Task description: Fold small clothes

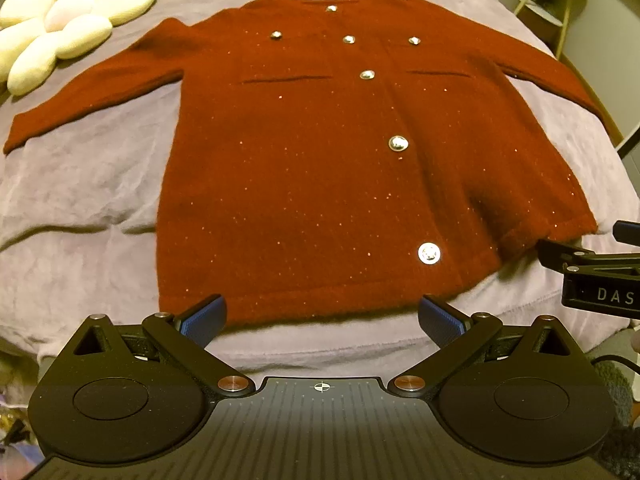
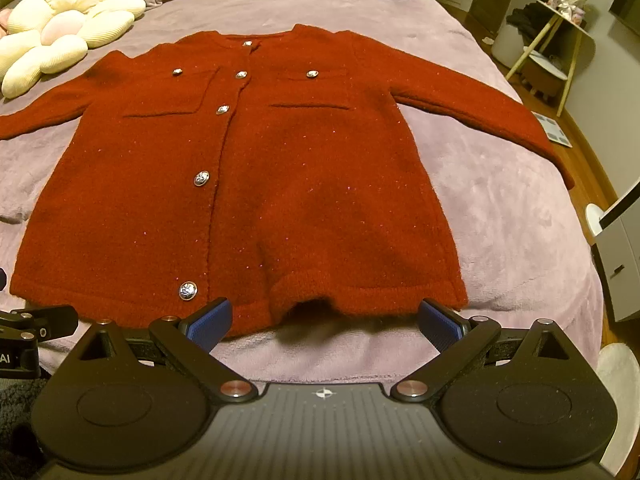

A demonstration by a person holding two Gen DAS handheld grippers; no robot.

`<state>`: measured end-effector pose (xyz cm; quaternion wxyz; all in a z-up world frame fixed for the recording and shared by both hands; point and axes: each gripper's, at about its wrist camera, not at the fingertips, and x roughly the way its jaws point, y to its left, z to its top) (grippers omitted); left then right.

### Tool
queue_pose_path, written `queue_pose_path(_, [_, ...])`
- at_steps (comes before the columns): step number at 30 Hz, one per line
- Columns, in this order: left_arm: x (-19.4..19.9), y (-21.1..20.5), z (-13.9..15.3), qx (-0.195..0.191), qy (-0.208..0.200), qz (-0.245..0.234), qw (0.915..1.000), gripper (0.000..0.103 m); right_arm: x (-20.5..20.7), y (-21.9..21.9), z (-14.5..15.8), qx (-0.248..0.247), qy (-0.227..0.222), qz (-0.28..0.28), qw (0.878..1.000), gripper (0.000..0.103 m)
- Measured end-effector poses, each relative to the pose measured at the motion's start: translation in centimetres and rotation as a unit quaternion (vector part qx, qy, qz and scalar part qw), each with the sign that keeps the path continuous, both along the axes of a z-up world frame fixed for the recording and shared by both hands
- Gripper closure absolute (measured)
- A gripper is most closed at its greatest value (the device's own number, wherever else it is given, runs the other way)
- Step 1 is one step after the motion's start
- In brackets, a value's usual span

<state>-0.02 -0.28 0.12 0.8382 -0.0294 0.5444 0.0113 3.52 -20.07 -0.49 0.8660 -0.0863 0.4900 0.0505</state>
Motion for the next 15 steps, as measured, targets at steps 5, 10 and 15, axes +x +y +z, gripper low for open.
queue_pose_path(5, [-0.07, 0.02, -0.08, -0.002, 0.000, -0.001, 1.0000, 0.000, -0.07, 0.08, 0.01, 0.000, 0.000, 0.002, 1.000, 0.004])
queue_pose_path(10, [-0.03, 0.06, -0.17, -0.002, 0.002, -0.002, 1.0000, 0.000, 0.07, 0.17, -0.05, 0.000, 0.003, 0.001, 1.000, 0.004])
queue_pose_path(15, [-0.04, 0.07, -0.22, -0.003, 0.002, -0.001, 1.0000, 0.000, 0.06, 0.18, -0.07, 0.001, 0.003, 0.001, 1.000, 0.004])
